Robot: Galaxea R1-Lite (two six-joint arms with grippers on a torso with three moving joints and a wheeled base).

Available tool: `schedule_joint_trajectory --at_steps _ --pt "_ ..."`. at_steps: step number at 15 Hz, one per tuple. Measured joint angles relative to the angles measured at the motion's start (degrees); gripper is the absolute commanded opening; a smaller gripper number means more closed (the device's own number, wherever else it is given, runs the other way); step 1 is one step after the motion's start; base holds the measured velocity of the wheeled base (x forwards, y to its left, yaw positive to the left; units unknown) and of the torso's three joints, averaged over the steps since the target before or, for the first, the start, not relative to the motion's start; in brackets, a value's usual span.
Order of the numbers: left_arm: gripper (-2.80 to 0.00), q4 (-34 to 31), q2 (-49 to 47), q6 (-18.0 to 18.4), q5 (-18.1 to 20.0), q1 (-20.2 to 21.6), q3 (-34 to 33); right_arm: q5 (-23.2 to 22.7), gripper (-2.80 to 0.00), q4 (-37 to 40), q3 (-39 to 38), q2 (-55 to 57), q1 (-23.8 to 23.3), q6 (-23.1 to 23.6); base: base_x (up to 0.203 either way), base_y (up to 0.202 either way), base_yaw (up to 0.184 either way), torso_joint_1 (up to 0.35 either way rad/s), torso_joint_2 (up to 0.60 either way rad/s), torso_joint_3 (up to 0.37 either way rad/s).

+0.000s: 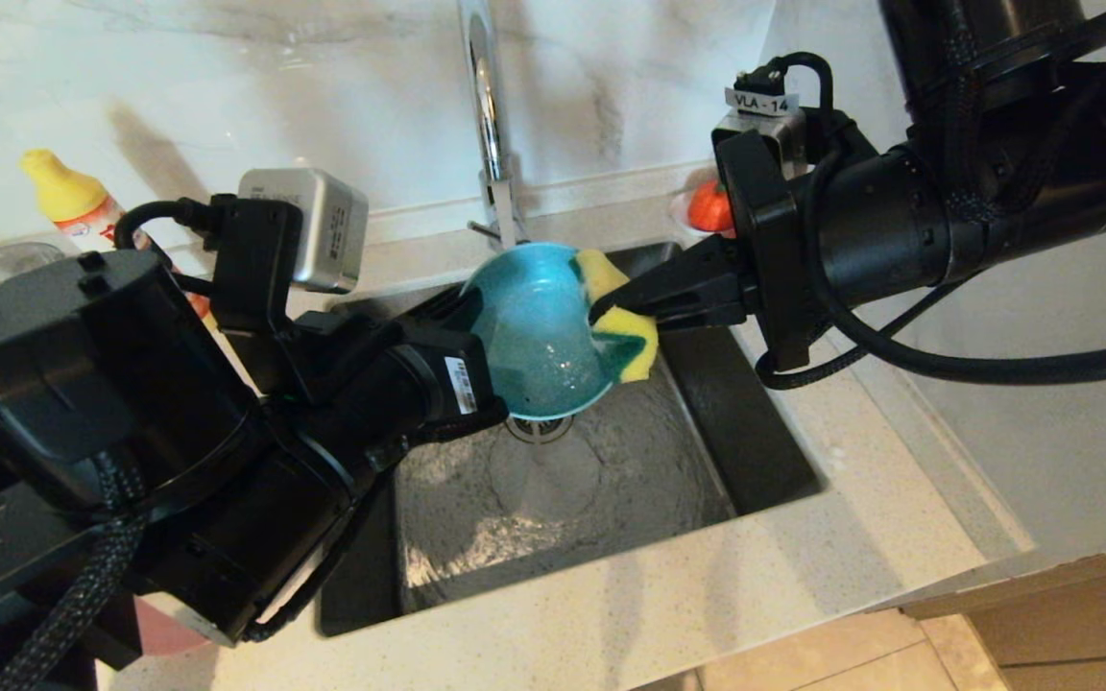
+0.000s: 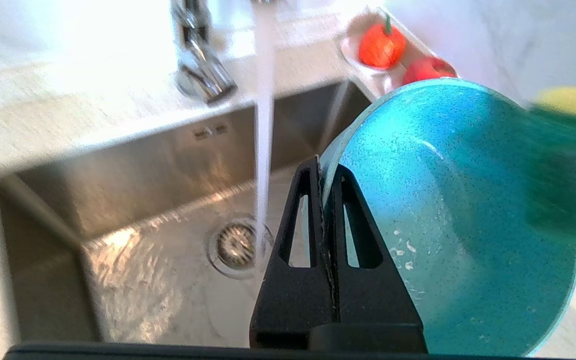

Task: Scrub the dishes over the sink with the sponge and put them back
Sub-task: Wipe the bowl

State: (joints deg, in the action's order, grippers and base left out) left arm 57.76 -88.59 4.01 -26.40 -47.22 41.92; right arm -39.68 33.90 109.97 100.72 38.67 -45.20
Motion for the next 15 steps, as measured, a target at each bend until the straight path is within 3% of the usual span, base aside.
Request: schedule_joint_trajectory --at_steps 7,15 --pt "-2.8 1.6 0.2 0.9 -0.5 0.3 0.2 -1.3 -2.8 -0.2 0.2 1.7 0.2 0.0 0.0 0.0 0.0 0.0 0.0 0.0" --pt "-2.8 3.6 0.6 2.3 -0.5 0.3 0.0 -1.2 -2.8 -2.5 0.7 4.4 3.6 -0.3 0.0 0.0 0.0 0.0 0.0 0.0"
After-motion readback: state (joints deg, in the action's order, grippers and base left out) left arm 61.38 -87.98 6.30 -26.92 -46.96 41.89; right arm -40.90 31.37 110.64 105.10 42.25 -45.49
